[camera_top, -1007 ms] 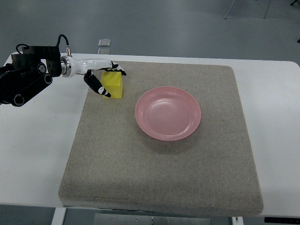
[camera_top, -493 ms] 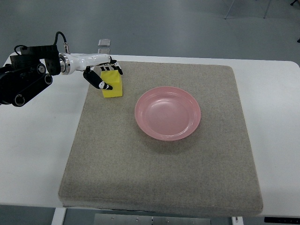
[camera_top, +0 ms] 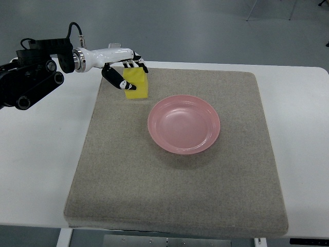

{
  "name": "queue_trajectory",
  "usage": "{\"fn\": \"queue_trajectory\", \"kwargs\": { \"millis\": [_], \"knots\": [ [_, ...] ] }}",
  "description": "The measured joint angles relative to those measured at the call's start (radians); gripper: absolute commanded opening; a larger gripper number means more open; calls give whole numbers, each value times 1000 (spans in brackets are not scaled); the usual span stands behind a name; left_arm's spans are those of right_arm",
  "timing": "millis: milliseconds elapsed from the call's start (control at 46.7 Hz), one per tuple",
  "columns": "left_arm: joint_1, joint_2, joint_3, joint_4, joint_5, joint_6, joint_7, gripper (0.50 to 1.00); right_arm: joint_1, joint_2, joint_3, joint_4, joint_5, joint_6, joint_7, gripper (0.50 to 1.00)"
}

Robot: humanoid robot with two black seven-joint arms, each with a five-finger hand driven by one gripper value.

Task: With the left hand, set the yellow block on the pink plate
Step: 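Carry the yellow cube with the left hand over the pink plate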

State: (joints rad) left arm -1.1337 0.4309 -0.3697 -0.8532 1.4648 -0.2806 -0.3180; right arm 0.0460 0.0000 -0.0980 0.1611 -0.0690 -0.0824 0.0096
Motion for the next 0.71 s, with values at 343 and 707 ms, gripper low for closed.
{"fn": "queue_trajectory", "kwargs": {
  "millis": [343,707],
  "knots": [
    [-5,-15,11,-138,9,-1,0,645,0,0,0,0,0,0,0,924],
    [3,-153,31,-106,20,-6,3,662,0,0,0,0,0,0,0,924]
  ]
}}
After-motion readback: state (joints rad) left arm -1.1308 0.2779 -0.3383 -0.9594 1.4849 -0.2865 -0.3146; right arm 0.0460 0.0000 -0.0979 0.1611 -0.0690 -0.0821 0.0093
